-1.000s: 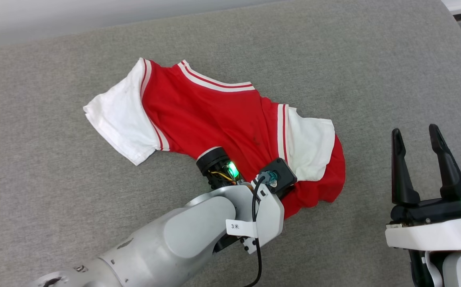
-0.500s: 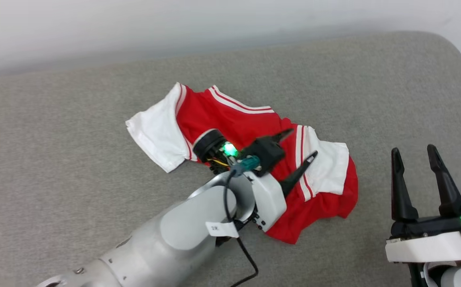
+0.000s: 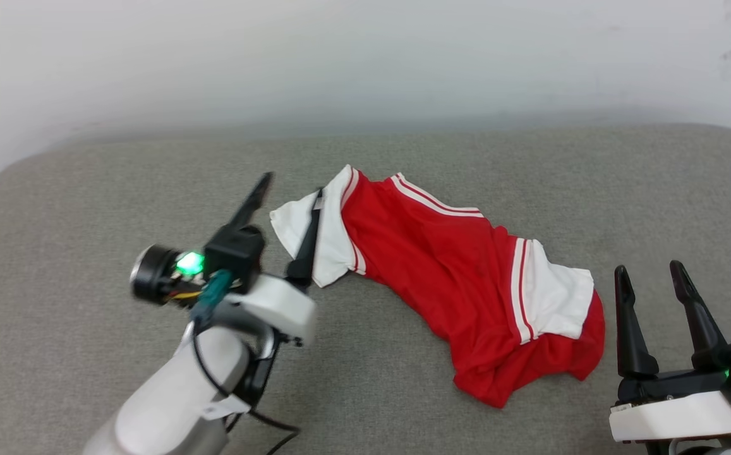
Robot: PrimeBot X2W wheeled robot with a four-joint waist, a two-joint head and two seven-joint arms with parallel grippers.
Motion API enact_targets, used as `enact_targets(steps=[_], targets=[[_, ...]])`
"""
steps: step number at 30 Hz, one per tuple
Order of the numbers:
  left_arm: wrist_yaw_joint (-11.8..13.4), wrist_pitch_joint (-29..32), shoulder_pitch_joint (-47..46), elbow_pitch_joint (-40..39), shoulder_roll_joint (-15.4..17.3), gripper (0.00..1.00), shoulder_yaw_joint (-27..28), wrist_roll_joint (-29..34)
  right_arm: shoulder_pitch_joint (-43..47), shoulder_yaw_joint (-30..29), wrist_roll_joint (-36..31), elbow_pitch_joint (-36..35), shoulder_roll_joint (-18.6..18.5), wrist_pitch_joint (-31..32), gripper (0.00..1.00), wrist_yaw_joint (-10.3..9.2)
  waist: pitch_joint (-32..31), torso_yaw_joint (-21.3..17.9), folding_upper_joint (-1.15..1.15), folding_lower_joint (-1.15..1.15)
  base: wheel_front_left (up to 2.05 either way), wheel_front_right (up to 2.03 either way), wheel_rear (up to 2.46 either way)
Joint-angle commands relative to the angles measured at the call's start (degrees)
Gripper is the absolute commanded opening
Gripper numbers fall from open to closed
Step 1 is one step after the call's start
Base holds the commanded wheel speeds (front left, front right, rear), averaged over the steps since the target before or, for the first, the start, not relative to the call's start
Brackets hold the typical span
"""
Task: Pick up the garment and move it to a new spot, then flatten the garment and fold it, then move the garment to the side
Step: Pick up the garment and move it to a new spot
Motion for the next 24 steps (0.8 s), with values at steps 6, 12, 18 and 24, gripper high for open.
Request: enact_targets(steps=[6,12,18,24], targets=[[3.18,-0.14,11.98,-6.36,2.49,1.00,11.60,4.78,1.18,0.42,-0.30,0.54,0.11,-0.12,1.00,-0.04,-1.96,2.23,0.00,0.01,0.00,0.00,0.00],[1.29,-0.15,22.44,-10.30,0.86,1.00,20.68,8.38,2.09,0.59,0.29,1.23,0.11,-0.12,1.00,-0.04,-2.87,3.05,0.00,0.01,0.00,0.00,0.00],[-1.40,-0.15,29.98,-11.13,-2.94,1.00,26.53,11.90,2.84,1.02,1.03,3.00,0.10,-0.12,1.00,-0.04,-3.57,3.46,0.00,0.01,0.00,0.00,0.00],[-4.24,-0.16,33.29,-10.57,-6.21,1.00,29.94,14.57,3.65,1.11,1.51,4.22,0.11,-0.12,1.00,-0.04,-3.96,3.60,0.00,0.01,0.00,0.00,0.00]])
